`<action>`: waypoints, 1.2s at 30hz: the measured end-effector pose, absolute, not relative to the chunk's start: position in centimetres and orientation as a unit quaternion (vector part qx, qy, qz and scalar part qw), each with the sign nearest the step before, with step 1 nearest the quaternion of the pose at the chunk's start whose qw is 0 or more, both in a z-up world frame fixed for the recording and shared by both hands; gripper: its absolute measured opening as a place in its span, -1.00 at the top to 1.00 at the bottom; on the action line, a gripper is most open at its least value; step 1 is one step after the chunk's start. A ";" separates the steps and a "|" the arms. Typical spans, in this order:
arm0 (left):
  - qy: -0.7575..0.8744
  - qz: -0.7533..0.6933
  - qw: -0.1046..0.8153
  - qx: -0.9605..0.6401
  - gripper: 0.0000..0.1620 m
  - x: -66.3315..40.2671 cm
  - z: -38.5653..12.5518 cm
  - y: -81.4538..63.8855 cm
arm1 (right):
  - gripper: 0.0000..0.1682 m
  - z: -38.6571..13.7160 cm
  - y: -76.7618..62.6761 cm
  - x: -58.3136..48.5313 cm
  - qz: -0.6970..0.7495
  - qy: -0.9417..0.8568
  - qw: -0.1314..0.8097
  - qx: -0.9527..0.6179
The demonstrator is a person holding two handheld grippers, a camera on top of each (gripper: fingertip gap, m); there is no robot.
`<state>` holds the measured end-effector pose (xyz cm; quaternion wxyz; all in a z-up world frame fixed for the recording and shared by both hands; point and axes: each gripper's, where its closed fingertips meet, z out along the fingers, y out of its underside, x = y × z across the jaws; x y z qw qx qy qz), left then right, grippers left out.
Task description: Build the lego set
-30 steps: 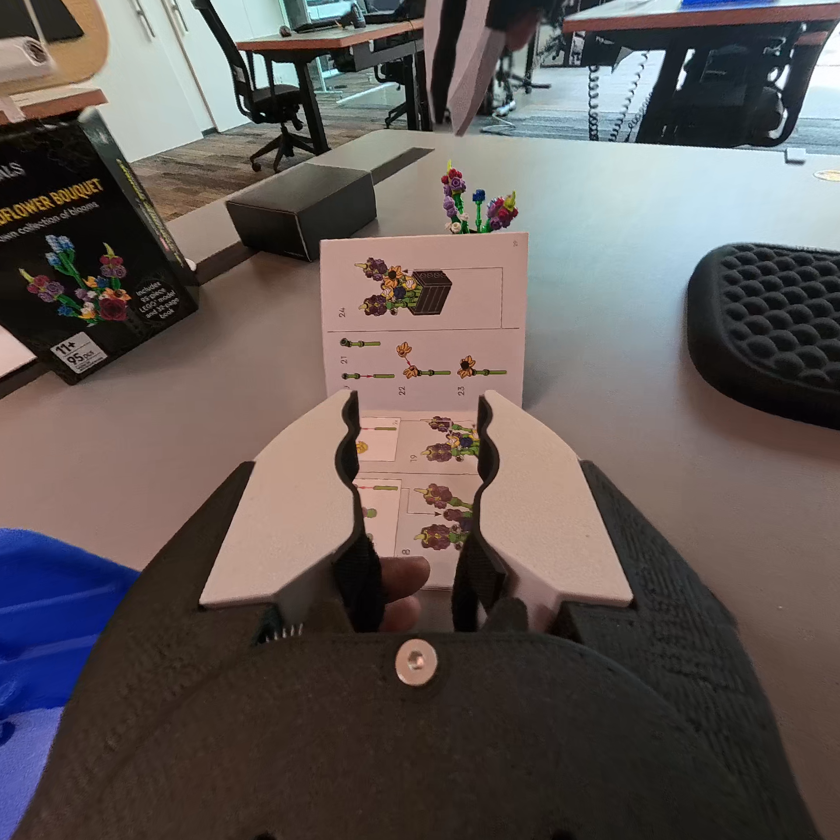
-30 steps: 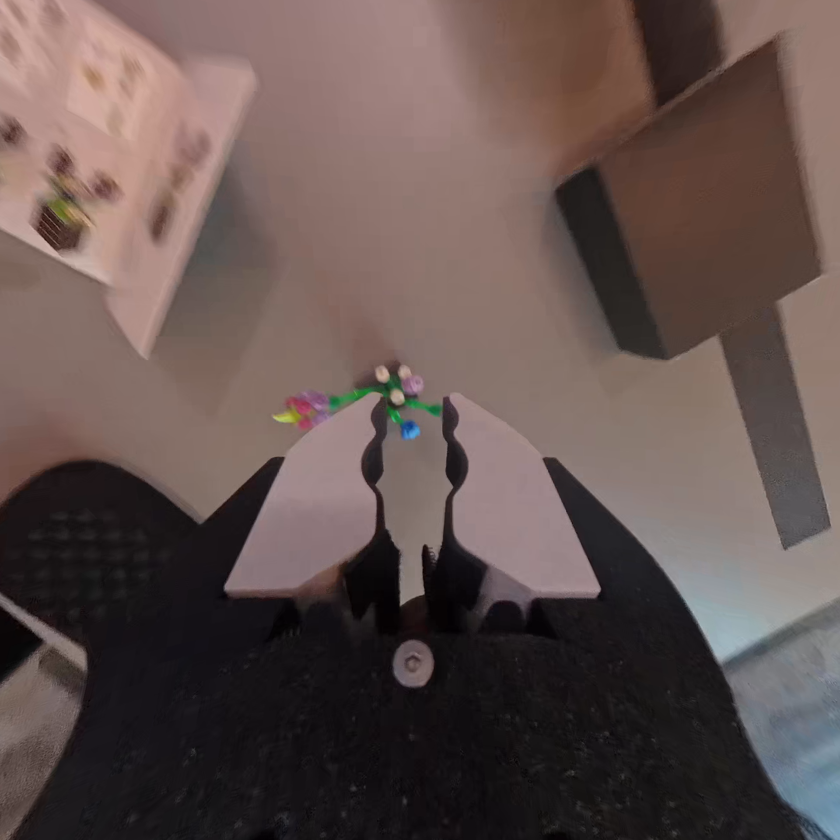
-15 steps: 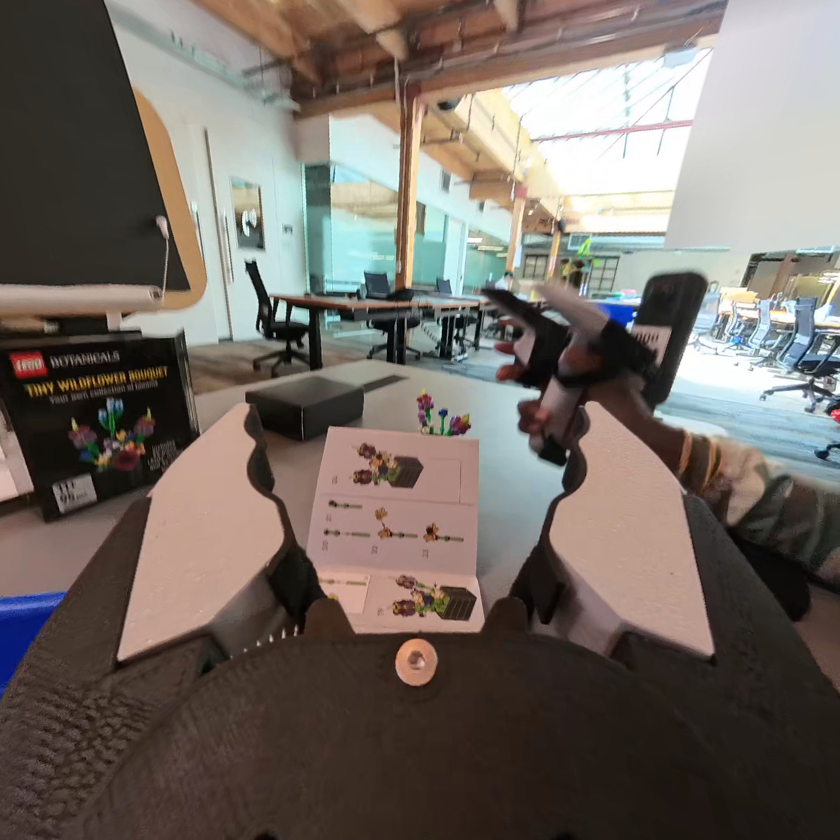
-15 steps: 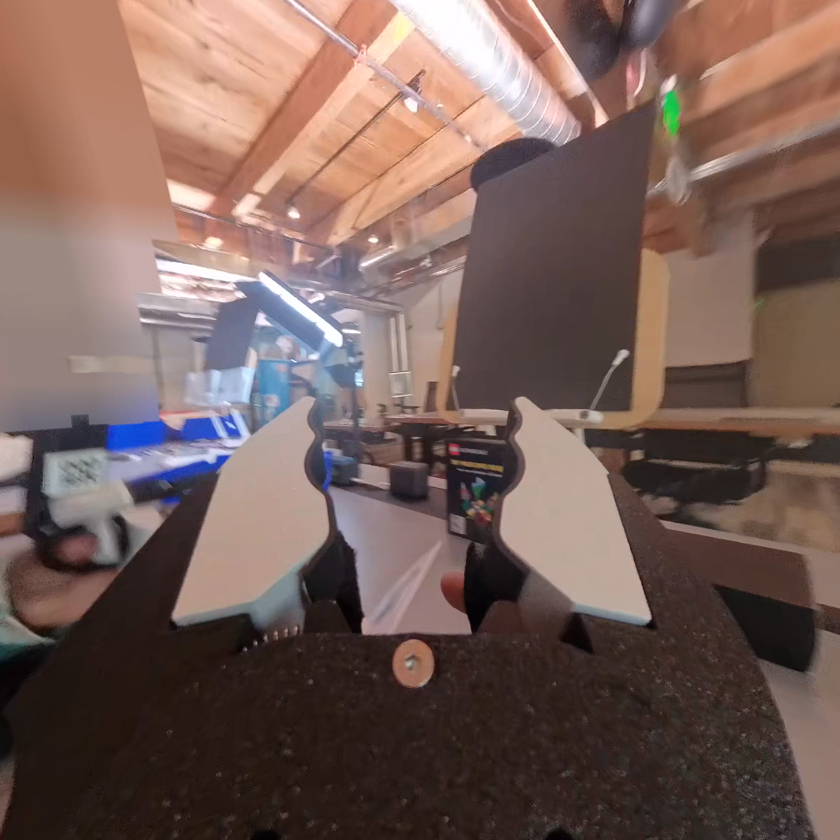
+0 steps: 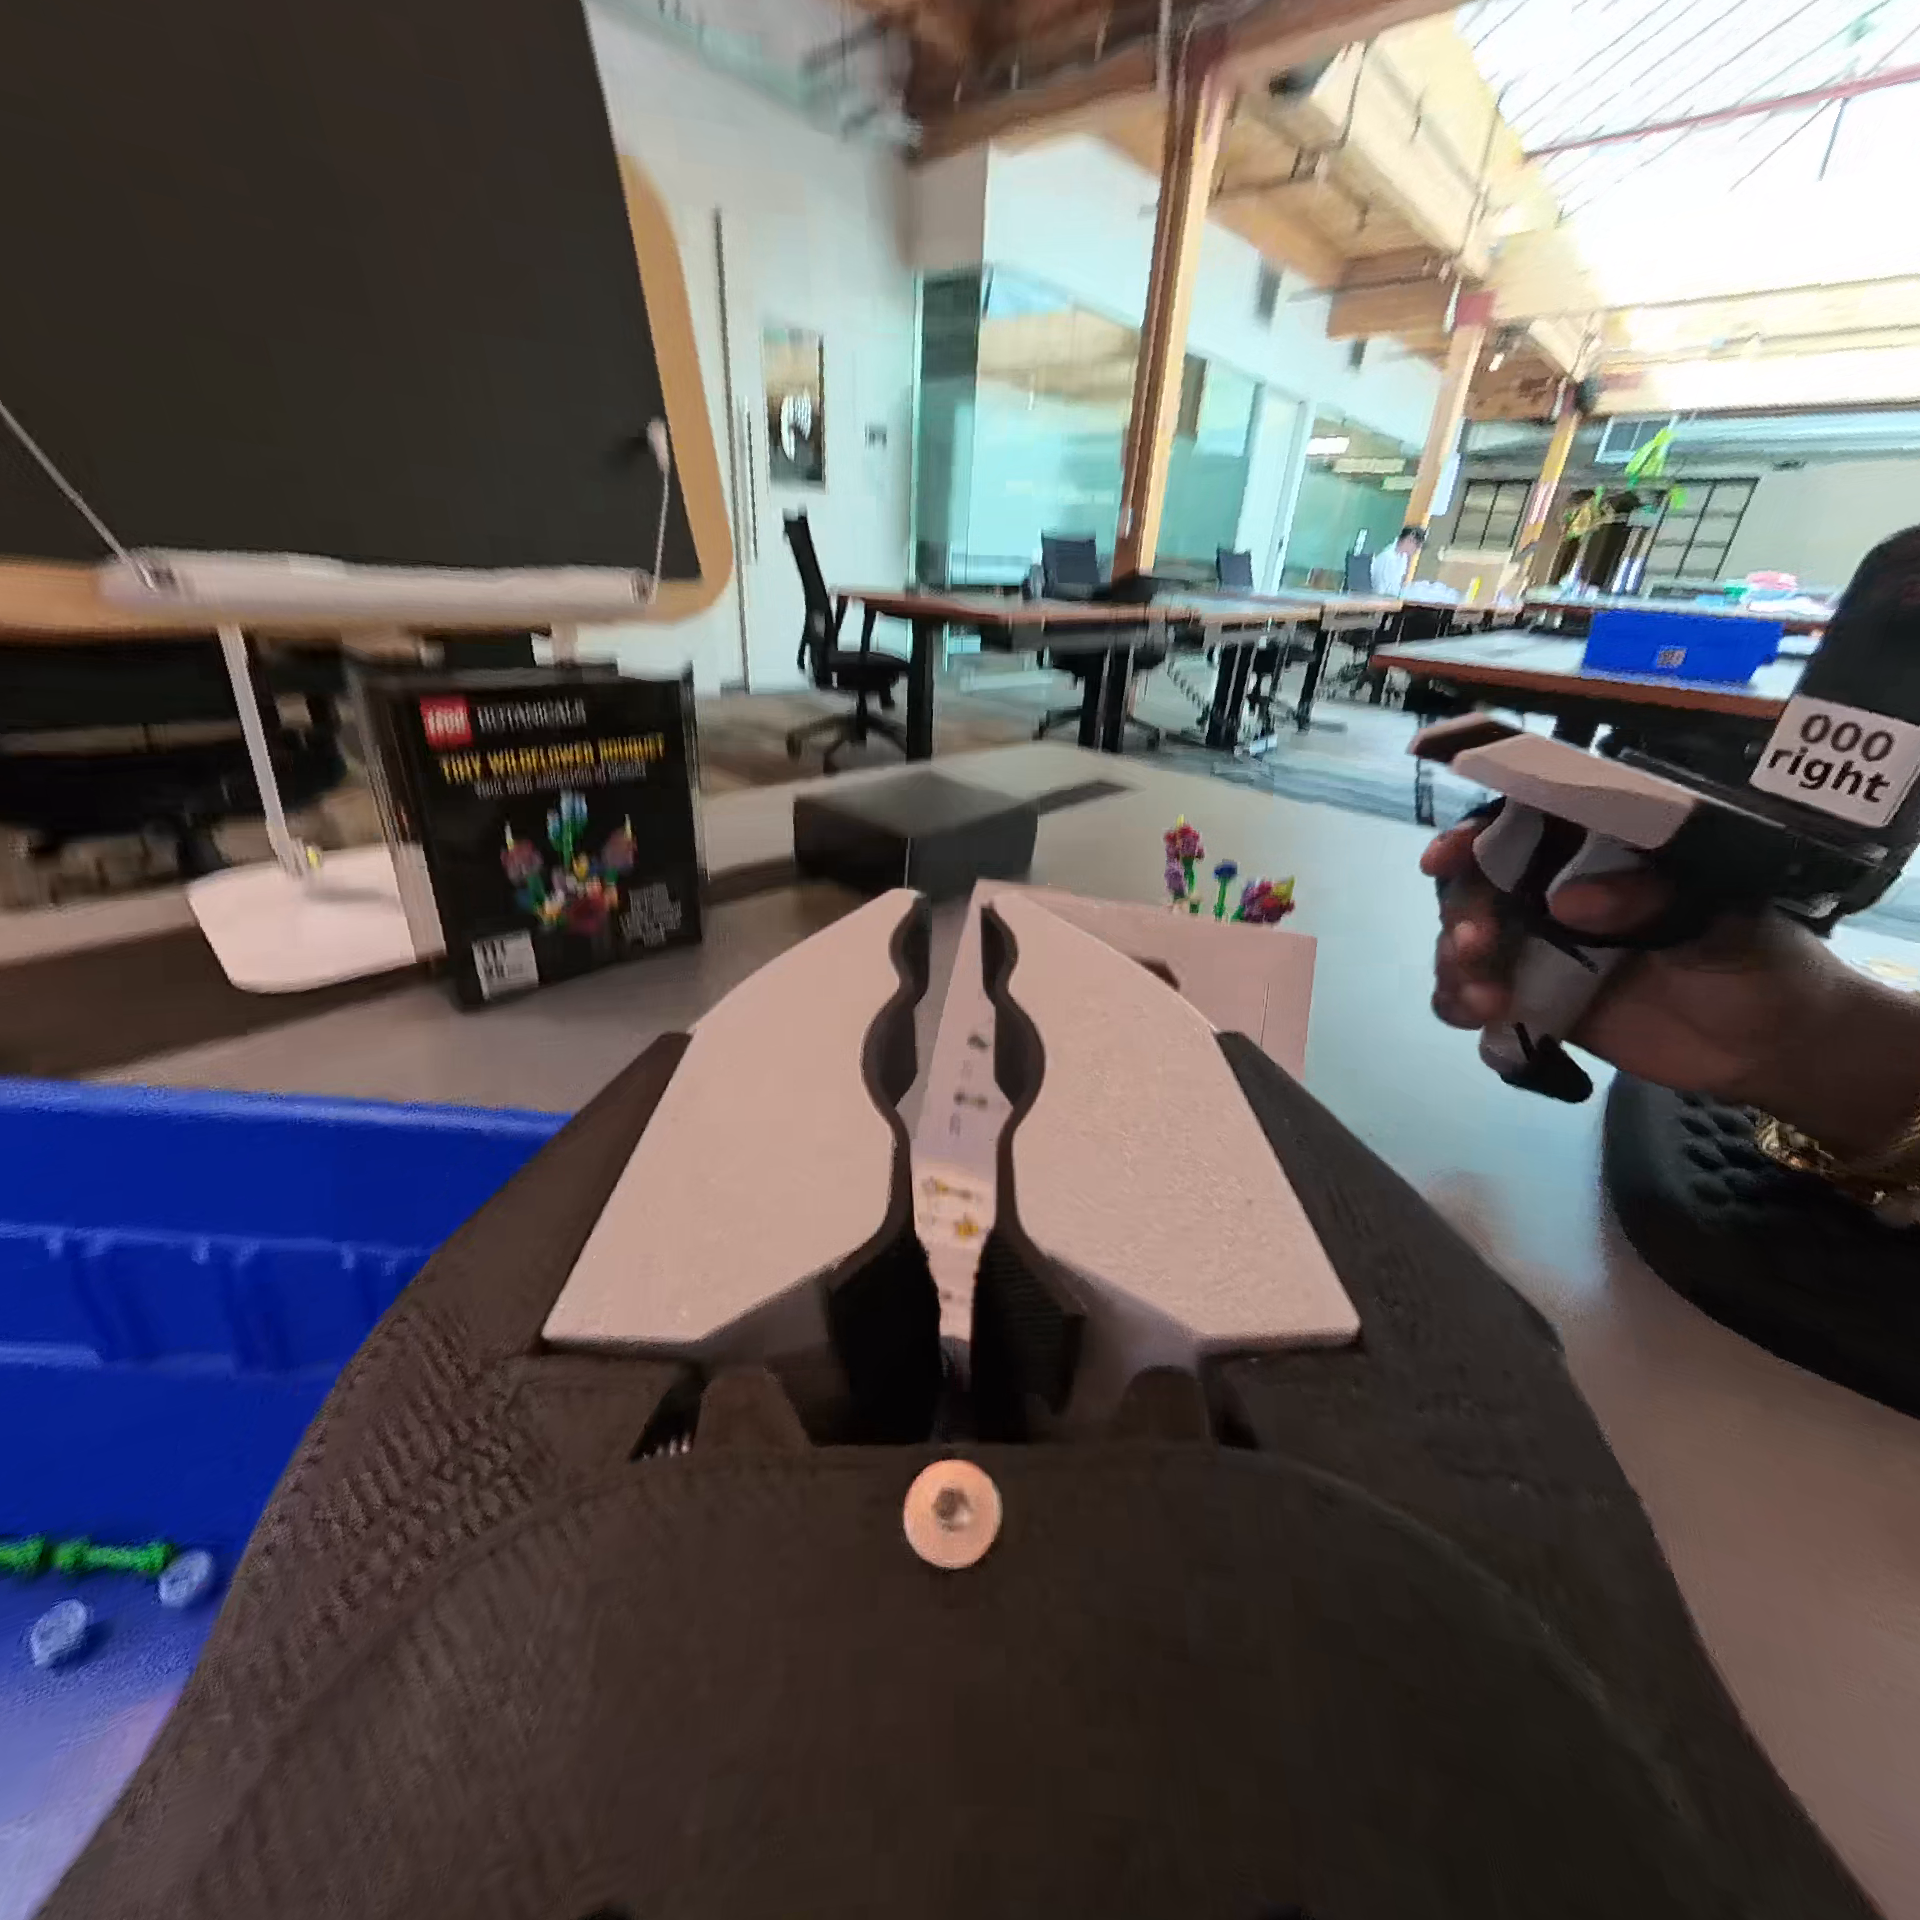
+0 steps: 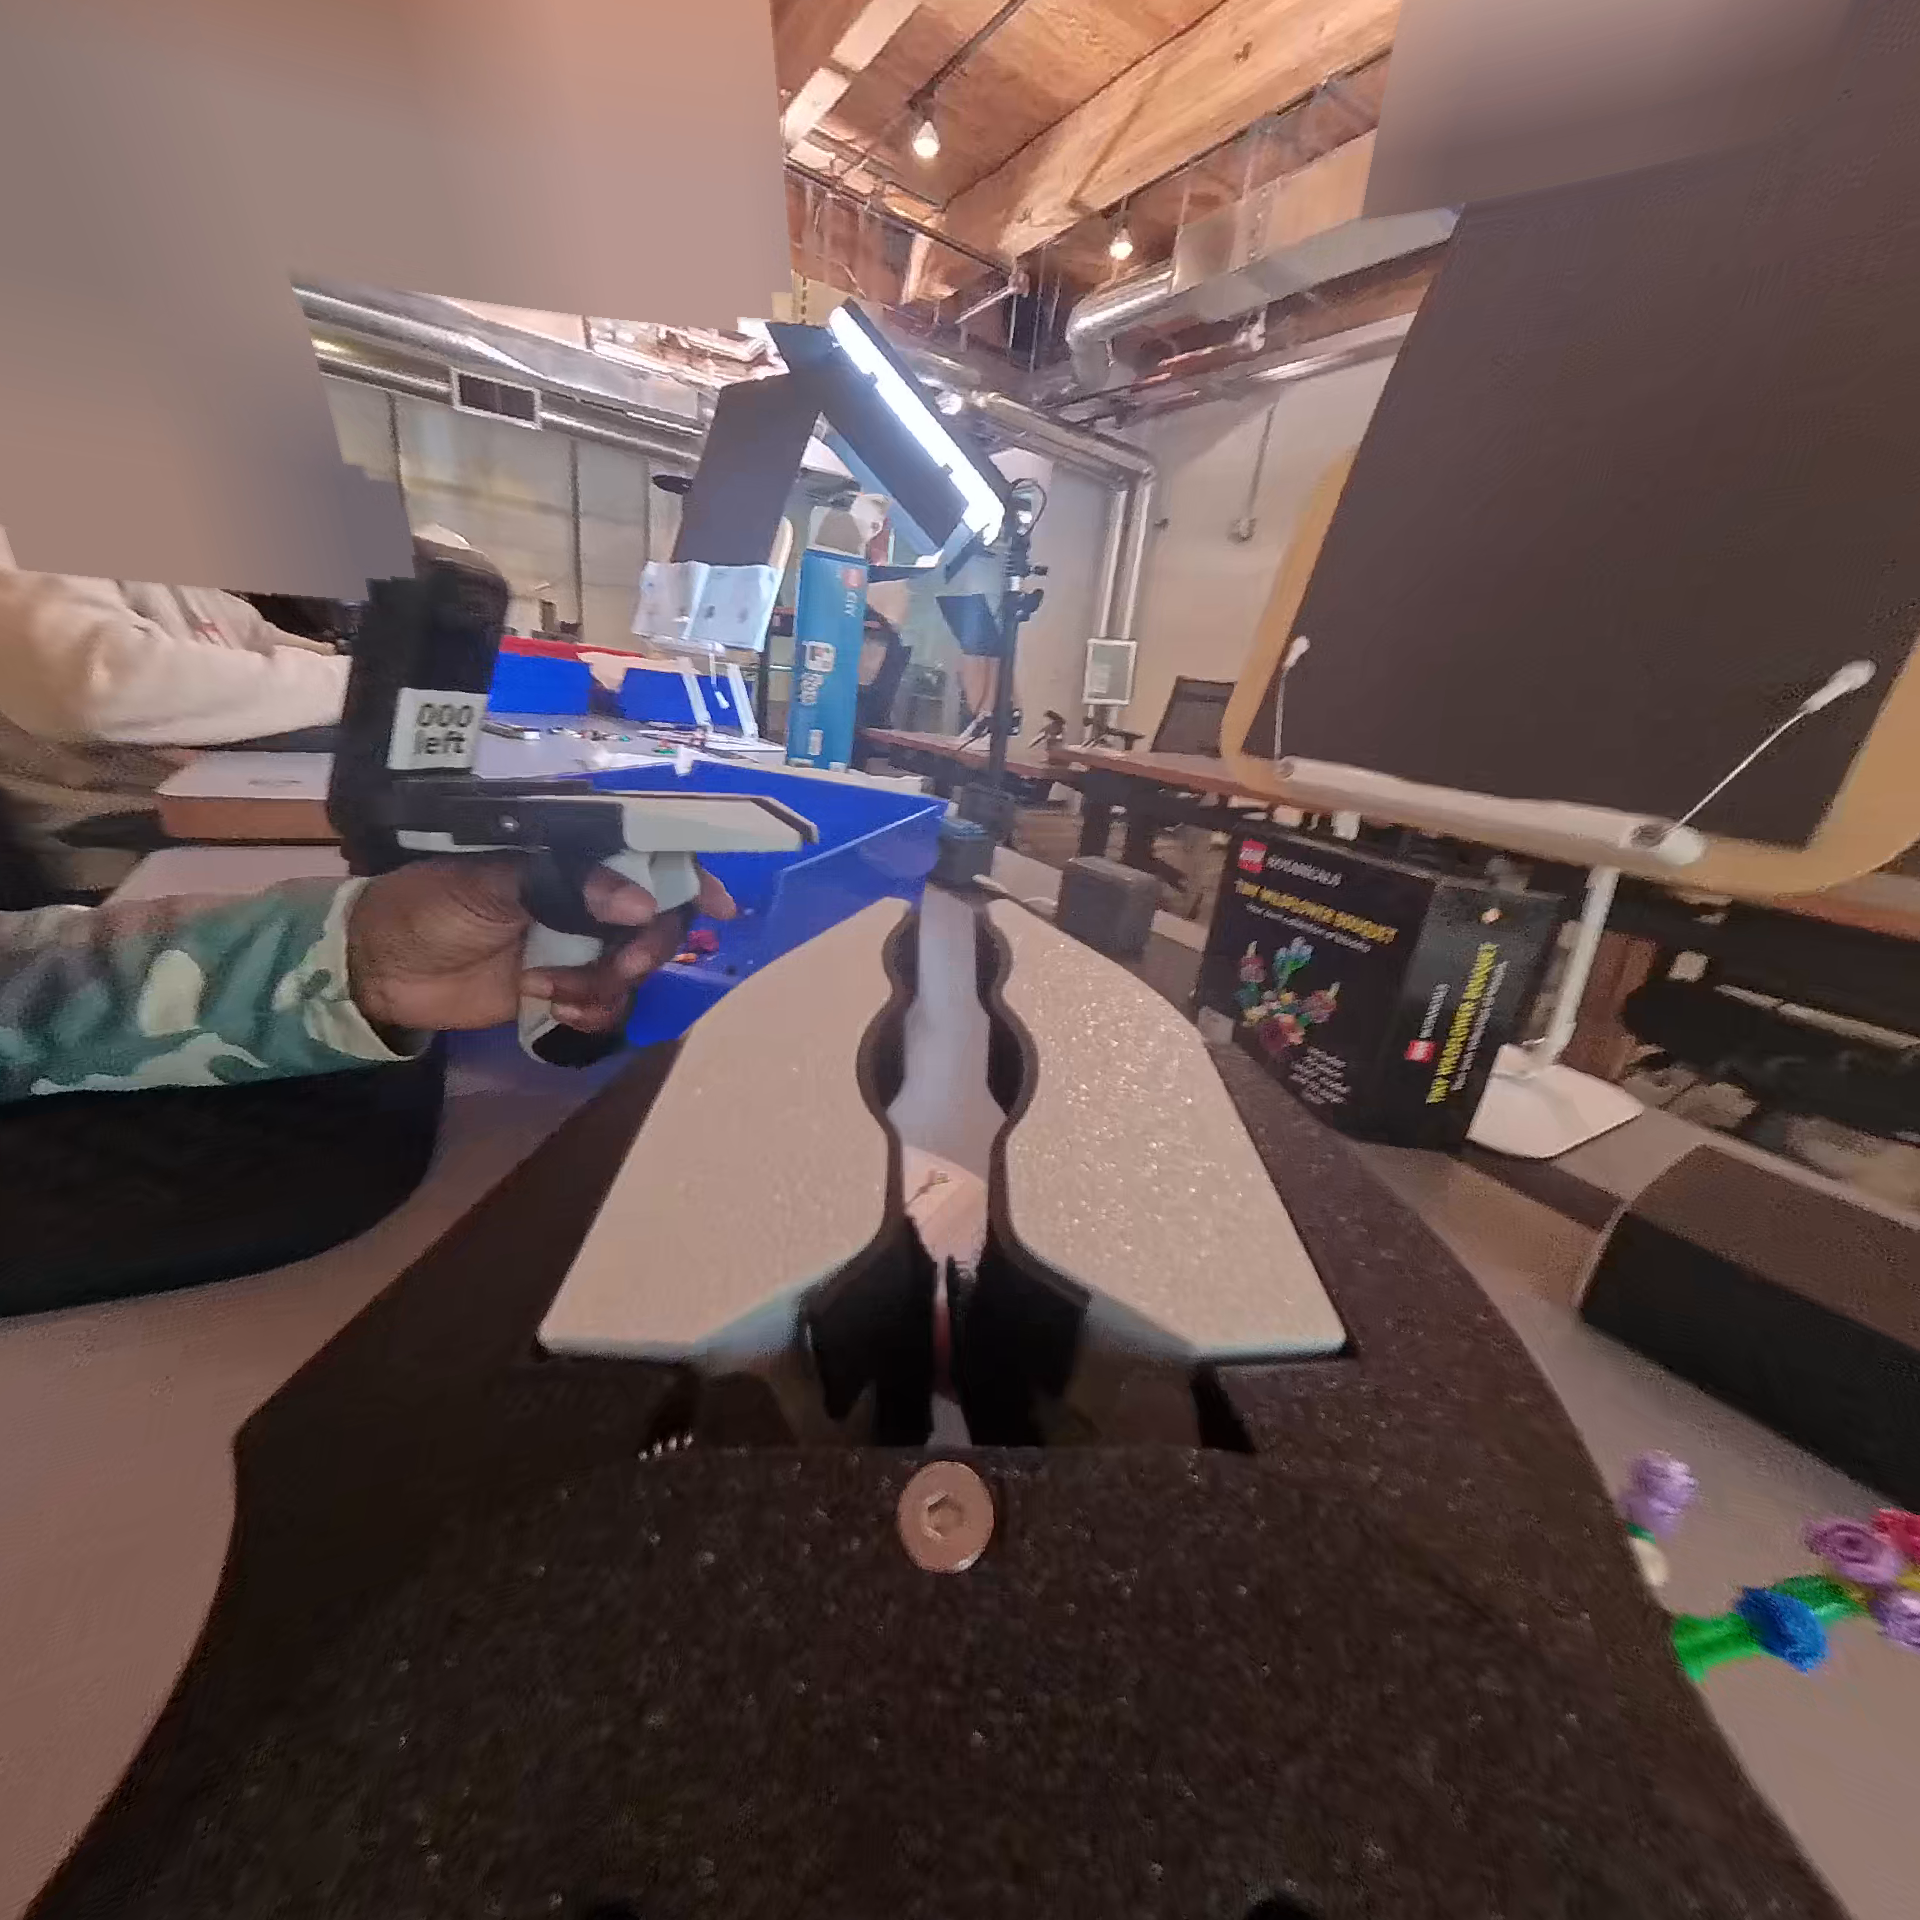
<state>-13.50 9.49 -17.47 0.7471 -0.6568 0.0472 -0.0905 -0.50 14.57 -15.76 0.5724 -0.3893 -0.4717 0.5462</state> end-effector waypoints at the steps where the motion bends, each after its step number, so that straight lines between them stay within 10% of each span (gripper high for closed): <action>1: 0.039 -0.098 0.727 -0.678 0.87 -13.6 -18.3 9.8 | 0.83 -16.2 14.5 -0.8 0.550 -0.475 0.560 -0.398; 15: 0.081 -0.063 0.624 -0.775 0.74 -12.5 -23.0 10.8 | 0.76 -29.8 16.0 -2.8 0.256 -0.670 0.374 -0.589; 36: 0.161 -0.105 0.490 -0.850 0.44 -9.4 -27.5 10.0 | 0.79 -29.4 15.1 -2.6 0.279 -0.669 0.351 -0.593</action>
